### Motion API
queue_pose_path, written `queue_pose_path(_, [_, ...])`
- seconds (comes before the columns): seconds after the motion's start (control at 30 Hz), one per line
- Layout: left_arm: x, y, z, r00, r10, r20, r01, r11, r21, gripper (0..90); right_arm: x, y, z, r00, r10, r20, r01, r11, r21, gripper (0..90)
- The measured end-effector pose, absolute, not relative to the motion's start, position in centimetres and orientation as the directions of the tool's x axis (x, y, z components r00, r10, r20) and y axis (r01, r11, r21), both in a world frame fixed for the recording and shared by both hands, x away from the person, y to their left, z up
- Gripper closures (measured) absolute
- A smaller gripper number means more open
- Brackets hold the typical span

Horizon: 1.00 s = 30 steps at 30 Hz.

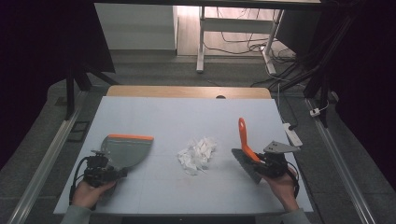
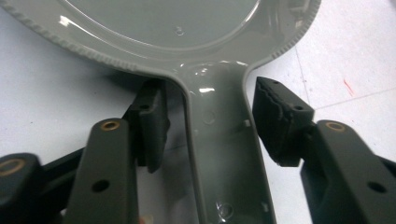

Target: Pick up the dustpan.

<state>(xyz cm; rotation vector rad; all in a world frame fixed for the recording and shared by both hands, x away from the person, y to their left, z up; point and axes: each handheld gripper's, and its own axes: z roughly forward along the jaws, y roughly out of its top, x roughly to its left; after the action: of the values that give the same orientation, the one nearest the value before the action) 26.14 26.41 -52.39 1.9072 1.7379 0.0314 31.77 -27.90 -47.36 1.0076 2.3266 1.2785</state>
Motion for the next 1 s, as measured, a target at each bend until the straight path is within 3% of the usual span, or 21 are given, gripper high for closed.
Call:
queue_pose_path(0.2, [26.2, 26.4, -52.5, 0.163, 0.916, -0.367, 0.912, 0.002, 0.410, 58.0, 31.8, -27.9, -47.4, -0.707, 0.704, 0.067, 0.435, 0.358, 0.827, 70.2])
queue_pose_path(1.0, [25.6, 27.4, -52.4, 0.175, 0.908, -0.380, 0.874, 0.035, 0.485, 61.3, 31.7, -27.9, -47.4, -0.706, 0.705, 0.060, 0.433, 0.364, 0.825, 70.2])
